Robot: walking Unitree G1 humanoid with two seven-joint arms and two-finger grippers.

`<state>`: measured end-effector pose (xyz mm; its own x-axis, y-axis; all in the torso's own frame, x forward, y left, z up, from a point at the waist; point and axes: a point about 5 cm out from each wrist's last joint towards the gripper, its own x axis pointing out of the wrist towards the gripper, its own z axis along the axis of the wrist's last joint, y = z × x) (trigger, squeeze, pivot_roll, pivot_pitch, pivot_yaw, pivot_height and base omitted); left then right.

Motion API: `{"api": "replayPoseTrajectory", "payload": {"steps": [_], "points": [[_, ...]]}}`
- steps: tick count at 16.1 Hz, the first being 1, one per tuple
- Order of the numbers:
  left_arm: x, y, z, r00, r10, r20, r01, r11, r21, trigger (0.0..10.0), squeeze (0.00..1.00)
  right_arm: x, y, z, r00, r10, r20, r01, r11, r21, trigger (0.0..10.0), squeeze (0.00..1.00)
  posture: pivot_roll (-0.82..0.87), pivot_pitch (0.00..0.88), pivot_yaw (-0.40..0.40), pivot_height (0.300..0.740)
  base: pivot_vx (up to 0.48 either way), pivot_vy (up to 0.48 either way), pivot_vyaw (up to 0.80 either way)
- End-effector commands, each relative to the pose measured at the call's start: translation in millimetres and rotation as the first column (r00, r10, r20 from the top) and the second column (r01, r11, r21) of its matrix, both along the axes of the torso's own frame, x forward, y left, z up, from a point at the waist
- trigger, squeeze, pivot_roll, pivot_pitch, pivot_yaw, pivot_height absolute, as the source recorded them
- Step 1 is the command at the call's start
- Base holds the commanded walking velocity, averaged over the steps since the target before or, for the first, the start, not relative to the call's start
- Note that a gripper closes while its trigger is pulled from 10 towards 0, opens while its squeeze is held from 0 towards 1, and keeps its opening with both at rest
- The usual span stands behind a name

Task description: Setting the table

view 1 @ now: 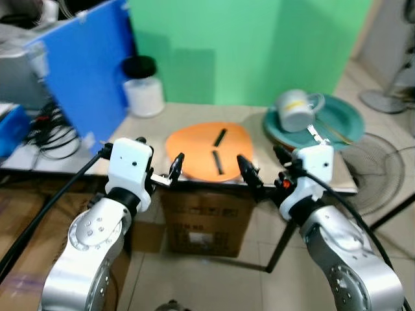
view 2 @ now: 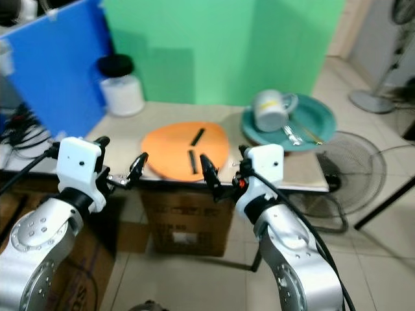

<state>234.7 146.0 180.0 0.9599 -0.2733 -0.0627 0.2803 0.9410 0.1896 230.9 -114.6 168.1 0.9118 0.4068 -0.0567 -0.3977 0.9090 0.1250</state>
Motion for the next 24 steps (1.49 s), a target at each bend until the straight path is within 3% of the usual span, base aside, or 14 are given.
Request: {"api": "replayPoseTrajectory", "payload": {"steps": [1,4,20,24], "points": [[3.3,3.3,-3,0.999,0.030,-0.014,-0.029,0.999,0.022,10.0,0.00,0.8,1.4,-1,1.000,0.016,-0.012,-0.016,1.000,-0.005,10.0,1.00,0.17,0.000,0.019,0.740,0.000,0.000,0.00],[5.4,6.2,-2,0.998,0.052,-0.017,-0.052,0.999,-0.007,10.0,0.00,3.6,3.1,-6,0.999,0.031,-0.028,-0.032,0.998,-0.051,10.0,1.00,0.17,0.000,0.012,0.740,0.086,0.000,0.16],[2.2,3.0,-5,0.999,0.020,-0.031,-0.021,1.000,-0.006,10.0,0.00,2.9,0.3,-15,0.997,0.025,-0.077,-0.031,0.996,-0.082,10.0,1.00,0.17,0.000,0.006,0.740,0.367,0.000,0.08],[1.2,0.0,-9,0.998,-0.025,-0.055,0.024,1.000,-0.005,10.0,0.00,-2.3,-2.9,-26,0.988,0.037,-0.151,-0.055,0.992,-0.116,10.0,1.00,0.16,0.000,0.008,0.740,0.322,0.000,0.00]]}}
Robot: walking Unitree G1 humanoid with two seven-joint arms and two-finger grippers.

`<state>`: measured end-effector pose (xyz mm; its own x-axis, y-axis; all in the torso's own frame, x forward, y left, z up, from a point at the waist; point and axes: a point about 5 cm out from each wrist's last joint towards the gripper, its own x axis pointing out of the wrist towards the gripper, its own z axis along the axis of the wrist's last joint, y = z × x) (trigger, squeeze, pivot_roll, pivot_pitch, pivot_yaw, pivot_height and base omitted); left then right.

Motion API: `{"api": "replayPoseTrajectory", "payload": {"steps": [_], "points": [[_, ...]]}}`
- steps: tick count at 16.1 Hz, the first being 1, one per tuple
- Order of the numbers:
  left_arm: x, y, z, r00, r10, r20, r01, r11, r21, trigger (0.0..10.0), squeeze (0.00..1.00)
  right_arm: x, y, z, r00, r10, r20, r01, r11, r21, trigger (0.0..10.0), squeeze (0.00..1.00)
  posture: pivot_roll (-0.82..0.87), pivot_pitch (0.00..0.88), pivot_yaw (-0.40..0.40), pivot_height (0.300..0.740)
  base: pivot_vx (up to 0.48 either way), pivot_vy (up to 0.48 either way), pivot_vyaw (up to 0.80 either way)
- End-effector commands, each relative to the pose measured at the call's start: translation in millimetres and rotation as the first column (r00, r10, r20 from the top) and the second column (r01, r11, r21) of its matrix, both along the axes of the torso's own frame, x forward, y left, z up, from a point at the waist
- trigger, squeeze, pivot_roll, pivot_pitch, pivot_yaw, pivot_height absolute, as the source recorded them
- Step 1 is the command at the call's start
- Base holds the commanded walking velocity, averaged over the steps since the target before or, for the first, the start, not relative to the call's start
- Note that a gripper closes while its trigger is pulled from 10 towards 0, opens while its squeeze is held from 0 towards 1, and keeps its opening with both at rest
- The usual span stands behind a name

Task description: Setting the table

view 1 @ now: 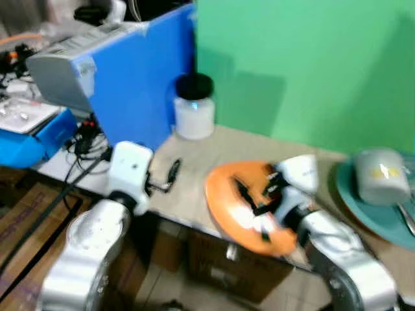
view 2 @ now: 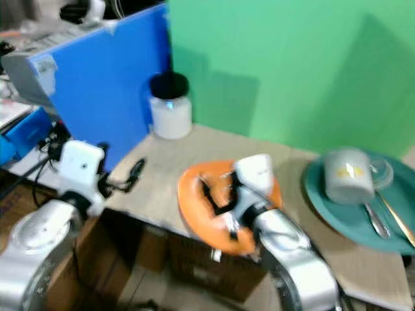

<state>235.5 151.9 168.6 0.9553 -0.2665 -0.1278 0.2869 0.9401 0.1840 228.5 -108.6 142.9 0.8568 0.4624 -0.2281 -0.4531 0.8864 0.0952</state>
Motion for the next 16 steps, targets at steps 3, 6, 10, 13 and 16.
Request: {"api": "replayPoseTrajectory", "payload": {"steps": [3,6,10,13,16], "points": [[0.6,-6.2,-6,0.995,-0.096,-0.017,0.096,0.995,-0.004,10.0,0.00,-4.0,-22.0,-9,0.997,-0.043,-0.062,0.040,0.998,-0.051,10.0,1.00,0.14,0.000,0.017,0.740,0.000,0.000,0.00],[10.7,0.2,-13,0.975,-0.215,-0.058,0.211,0.975,-0.075,10.0,1.00,-1.3,-44.2,-4,0.994,-0.088,-0.070,0.085,0.996,-0.037,10.0,1.00,0.11,0.000,0.021,0.740,0.000,0.000,0.00],[36.6,2.7,-30,0.938,-0.323,-0.128,0.308,0.944,-0.121,10.0,1.00,-2.2,-73.7,-11,0.974,-0.156,-0.166,0.146,0.987,-0.072,10.0,1.00,0.05,0.000,0.030,0.740,0.000,0.000,0.00],[52.5,4.7,-49,0.908,-0.373,-0.193,0.335,0.920,-0.204,10.0,0.90,-8.1,-85.0,-20,0.947,-0.185,-0.263,0.172,0.983,-0.070,10.0,1.00,0.02,0.000,0.039,0.740,0.000,0.000,0.00],[59.1,6.6,-59,0.889,-0.405,-0.213,0.346,0.900,-0.264,10.0,0.45,-13.6,-89.9,-25,0.923,-0.205,-0.325,0.197,0.979,-0.059,10.0,1.00,0.01,0.000,0.032,0.740,0.000,0.000,0.00]]}}
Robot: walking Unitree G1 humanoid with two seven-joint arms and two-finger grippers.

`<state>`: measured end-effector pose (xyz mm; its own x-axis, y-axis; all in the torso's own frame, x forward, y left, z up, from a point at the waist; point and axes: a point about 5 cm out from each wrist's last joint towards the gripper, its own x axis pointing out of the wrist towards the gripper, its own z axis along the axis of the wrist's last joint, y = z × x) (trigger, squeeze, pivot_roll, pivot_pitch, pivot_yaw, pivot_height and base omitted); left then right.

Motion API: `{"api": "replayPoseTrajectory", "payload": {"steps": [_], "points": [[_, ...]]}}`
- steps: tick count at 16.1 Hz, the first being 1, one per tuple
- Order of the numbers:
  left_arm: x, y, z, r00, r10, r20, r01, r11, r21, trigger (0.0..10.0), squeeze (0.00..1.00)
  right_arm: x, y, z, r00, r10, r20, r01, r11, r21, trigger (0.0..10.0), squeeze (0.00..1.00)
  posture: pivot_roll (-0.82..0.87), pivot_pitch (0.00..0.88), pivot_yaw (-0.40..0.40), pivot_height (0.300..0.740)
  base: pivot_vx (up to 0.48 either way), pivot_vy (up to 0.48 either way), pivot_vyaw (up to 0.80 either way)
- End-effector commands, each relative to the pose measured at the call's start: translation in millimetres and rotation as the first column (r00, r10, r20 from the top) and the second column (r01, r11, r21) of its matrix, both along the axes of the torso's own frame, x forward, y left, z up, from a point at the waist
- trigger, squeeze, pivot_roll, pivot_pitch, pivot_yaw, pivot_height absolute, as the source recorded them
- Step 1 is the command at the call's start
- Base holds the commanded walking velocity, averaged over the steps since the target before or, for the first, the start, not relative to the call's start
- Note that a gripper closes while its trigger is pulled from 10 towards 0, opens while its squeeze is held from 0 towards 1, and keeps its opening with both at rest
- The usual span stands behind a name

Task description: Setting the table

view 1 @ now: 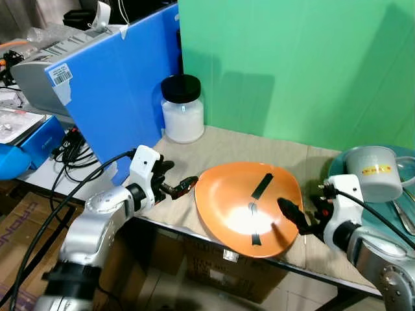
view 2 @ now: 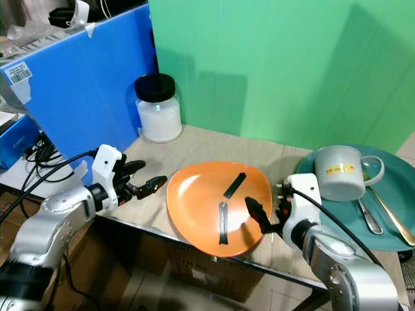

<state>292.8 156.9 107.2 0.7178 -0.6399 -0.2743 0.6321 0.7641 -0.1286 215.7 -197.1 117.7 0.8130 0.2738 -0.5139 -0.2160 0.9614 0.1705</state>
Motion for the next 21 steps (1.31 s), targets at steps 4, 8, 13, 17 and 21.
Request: {"api": "replayPoseTrajectory", "payload": {"steps": [4,8,13,17,21], "points": [[2.0,-11.6,-4,0.997,-0.081,-0.009,0.081,0.994,-0.069,10.0,0.02,-5.7,5.3,-7,0.996,0.021,-0.088,-0.016,0.998,0.057,10.0,0.00,0.01,0.000,0.025,0.740,0.000,0.000,0.00],[2.3,-16.1,-16,0.993,-0.101,-0.060,0.098,0.994,-0.051,10.0,0.00,-4.3,12.3,-8,0.991,0.041,-0.124,-0.021,0.987,0.159,10.0,0.00,0.01,0.000,0.021,0.740,0.000,0.000,0.00],[6.2,-16.5,-12,0.992,-0.081,-0.096,0.062,0.980,-0.187,10.0,0.00,5.0,24.1,0,0.989,0.089,-0.117,-0.045,0.940,0.339,10.0,0.00,0.02,0.000,0.014,0.740,0.000,0.000,0.00],[7.5,-12.2,-4,0.992,-0.049,-0.116,0.013,0.956,-0.294,10.0,0.00,7.1,31.3,2,0.984,0.126,-0.130,-0.060,0.903,0.425,10.0,0.00,0.03,0.000,0.007,0.740,0.000,0.000,0.00],[2.6,-1.5,-16,0.983,-0.007,-0.185,-0.046,0.958,-0.282,10.0,0.00,9.8,22.8,-11,0.976,0.058,-0.209,0.030,0.919,0.394,10.0,0.00,0.04,0.000,0.002,0.740,0.000,0.000,0.00]]}}
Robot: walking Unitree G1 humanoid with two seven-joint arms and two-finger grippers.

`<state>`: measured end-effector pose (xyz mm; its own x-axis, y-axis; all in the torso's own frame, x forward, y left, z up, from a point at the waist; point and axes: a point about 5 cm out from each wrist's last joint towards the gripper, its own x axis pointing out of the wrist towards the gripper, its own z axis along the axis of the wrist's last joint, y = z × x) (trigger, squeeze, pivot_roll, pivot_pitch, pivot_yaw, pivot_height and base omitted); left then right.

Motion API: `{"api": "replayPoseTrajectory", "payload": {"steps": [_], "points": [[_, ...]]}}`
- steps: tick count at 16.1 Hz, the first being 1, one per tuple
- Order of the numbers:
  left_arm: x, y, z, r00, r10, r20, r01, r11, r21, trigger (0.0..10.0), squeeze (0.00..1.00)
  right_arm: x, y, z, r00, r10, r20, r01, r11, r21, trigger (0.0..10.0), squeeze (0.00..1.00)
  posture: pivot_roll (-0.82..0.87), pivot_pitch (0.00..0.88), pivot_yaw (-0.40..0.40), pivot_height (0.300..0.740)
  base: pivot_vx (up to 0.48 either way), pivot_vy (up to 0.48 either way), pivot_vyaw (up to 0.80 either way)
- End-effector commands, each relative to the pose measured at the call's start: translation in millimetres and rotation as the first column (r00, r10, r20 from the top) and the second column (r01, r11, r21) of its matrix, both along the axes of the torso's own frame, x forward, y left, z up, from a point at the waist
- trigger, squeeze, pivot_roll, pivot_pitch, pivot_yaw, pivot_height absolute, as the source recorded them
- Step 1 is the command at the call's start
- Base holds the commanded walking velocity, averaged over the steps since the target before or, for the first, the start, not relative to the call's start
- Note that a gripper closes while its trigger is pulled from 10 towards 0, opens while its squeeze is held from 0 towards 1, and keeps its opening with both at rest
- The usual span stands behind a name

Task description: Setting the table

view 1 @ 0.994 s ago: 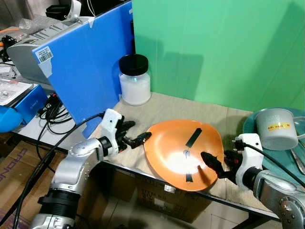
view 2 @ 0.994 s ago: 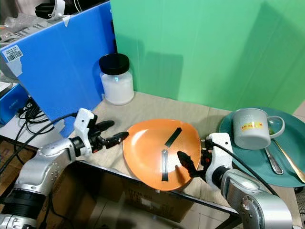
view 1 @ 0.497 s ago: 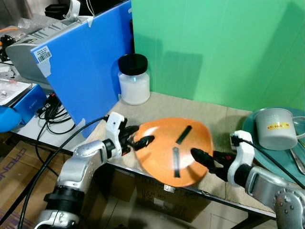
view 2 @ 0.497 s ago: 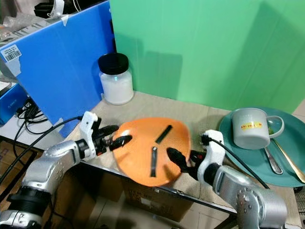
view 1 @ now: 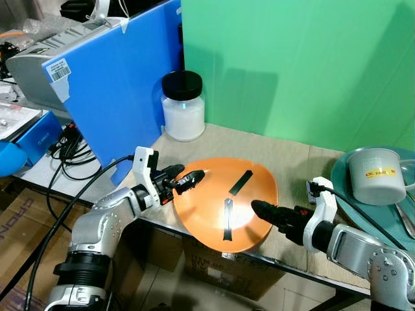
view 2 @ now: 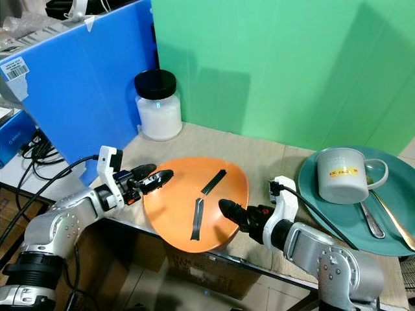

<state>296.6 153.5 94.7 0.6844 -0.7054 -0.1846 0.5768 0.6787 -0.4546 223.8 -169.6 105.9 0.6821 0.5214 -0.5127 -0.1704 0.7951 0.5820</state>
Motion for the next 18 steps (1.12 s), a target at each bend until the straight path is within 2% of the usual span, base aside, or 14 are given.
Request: {"api": "replayPoseTrajectory", "payload": {"steps": [1,5,8,14,15,16,17,18], "points": [[-3.1,4.9,-7,1.000,0.012,-0.028,-0.011,0.999,0.053,10.0,0.00,1.5,-8.5,-4,0.998,-0.046,-0.029,0.045,0.998,-0.040,10.0,0.00,0.04,0.000,0.002,0.740,0.000,0.000,0.00],[-2.4,11.1,-11,0.999,0.026,-0.035,-0.022,0.994,0.111,10.0,0.00,4.3,-5.9,-6,0.997,-0.061,-0.057,0.064,0.997,0.041,10.0,0.00,0.04,0.000,0.000,0.740,0.000,0.000,0.00],[-4.2,2.6,-8,0.999,-0.019,-0.026,0.022,0.995,0.095,10.0,0.00,6.4,7.4,1,0.998,-0.029,-0.057,0.040,0.979,0.200,10.0,0.00,0.04,0.000,0.000,0.740,0.000,0.000,0.00],[-3.8,-2.5,-4,0.999,-0.031,-0.014,0.031,0.998,0.054,10.0,0.00,5.2,16.7,12,0.999,0.024,-0.031,-0.011,0.933,0.359,10.0,0.00,0.04,0.000,-0.004,0.740,0.000,0.000,0.00],[-3.4,-1.9,-3,1.000,-0.025,-0.012,0.025,0.999,0.046,10.0,0.00,5.5,17.3,14,0.999,0.027,-0.025,-0.015,0.929,0.369,8.6,0.00,0.04,0.000,-0.005,0.740,0.000,0.000,0.00],[-3.5,-1.7,-3,1.000,-0.024,-0.011,0.025,0.999,0.045,10.0,0.00,5.8,17.2,14,0.999,0.025,-0.027,-0.013,0.929,0.369,4.9,0.00,0.05,0.000,-0.007,0.740,0.000,0.000,0.00],[-3.6,-1.4,-2,1.000,-0.023,-0.010,0.023,0.999,0.046,10.0,0.00,6.3,17.0,13,0.999,0.021,-0.028,-0.009,0.930,0.368,0.0,0.00,0.05,0.000,-0.007,0.740,0.000,0.000,0.00],[-3.6,-1.1,-2,1.000,-0.021,-0.009,0.021,0.999,0.045,10.0,0.00,6.9,16.6,13,1.000,0.015,-0.019,-0.007,0.930,0.368,0.0,0.00,0.05,0.000,-0.008,0.740,0.000,0.000,0.00]]}}
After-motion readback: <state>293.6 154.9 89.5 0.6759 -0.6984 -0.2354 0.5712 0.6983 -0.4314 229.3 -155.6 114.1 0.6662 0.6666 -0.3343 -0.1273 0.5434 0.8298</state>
